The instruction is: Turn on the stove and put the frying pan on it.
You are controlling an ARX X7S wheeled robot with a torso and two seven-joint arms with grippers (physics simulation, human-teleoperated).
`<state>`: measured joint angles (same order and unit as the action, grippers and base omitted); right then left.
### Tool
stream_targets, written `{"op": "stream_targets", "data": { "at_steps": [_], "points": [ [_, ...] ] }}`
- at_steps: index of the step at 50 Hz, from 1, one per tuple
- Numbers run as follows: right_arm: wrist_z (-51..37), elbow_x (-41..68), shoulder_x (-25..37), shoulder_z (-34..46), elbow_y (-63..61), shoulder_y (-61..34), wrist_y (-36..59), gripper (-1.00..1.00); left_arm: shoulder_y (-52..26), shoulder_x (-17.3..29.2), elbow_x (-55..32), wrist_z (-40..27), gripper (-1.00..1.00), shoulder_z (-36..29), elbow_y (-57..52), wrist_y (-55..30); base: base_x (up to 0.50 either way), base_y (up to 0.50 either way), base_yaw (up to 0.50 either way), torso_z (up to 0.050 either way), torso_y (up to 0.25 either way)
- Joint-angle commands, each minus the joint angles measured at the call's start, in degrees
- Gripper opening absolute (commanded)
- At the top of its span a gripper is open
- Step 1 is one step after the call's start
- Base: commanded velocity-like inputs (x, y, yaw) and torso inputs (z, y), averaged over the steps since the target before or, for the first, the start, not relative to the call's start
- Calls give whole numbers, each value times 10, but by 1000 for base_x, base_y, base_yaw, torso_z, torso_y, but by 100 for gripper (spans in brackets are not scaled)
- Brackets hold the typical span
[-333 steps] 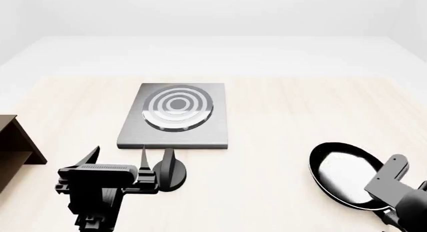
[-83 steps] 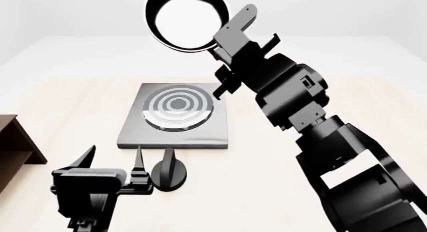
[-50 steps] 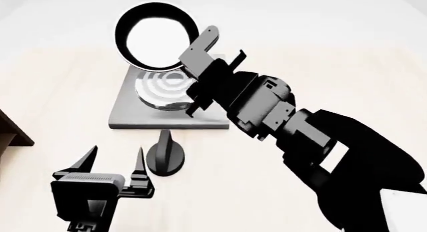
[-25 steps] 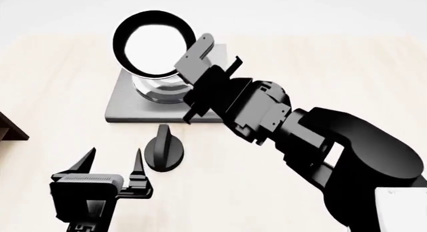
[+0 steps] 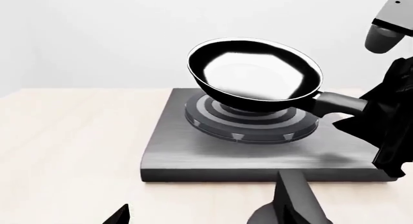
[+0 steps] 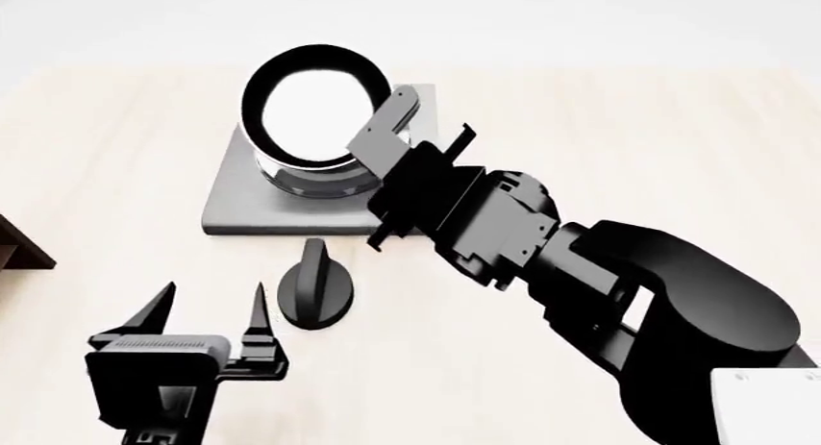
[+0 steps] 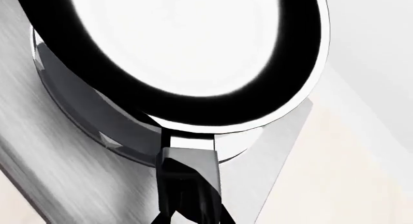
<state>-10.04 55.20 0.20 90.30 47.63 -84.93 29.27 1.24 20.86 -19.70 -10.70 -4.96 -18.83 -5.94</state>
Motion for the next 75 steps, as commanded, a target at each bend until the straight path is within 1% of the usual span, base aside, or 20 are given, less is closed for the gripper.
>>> {"op": "stream_targets", "data": {
  "at_steps": [1, 24, 25, 31, 45, 52, 75],
  "points": [
    [-14, -69, -2, -24, 6, -7, 7, -100, 1, 2, -2, -2, 100, 3, 3, 4, 0, 0, 0, 0, 0],
    [-8, -80, -2, -25, 22, 16, 3, -100, 2, 4, -6, -4, 100, 3, 9, 8, 0, 0, 0, 1, 2],
    [-7, -80, -2, -25, 22, 16, 3, 100, 3, 4, -7, -4, 100, 3, 9, 8, 0, 0, 0, 0, 0],
    [-5, -79, -2, -25, 25, 19, 4, 100, 3, 4, -7, -4, 100, 2, 10, 11, 0, 0, 0, 0, 0],
    [15, -38, -2, -26, 31, 15, 1, 100, 3, 6, -9, -5, 100, 2, 14, 13, 0, 0, 0, 0, 0],
    [50, 42, -2, -27, 36, -4, -3, 100, 3, 6, -9, -7, 100, 2, 14, 13, 0, 0, 0, 0, 0],
    [57, 65, -2, -23, 23, -68, -11, 100, 4, 13, -11, -16, 100, 2, 1, 3, 0, 0, 0, 0, 0]
  ]
}}
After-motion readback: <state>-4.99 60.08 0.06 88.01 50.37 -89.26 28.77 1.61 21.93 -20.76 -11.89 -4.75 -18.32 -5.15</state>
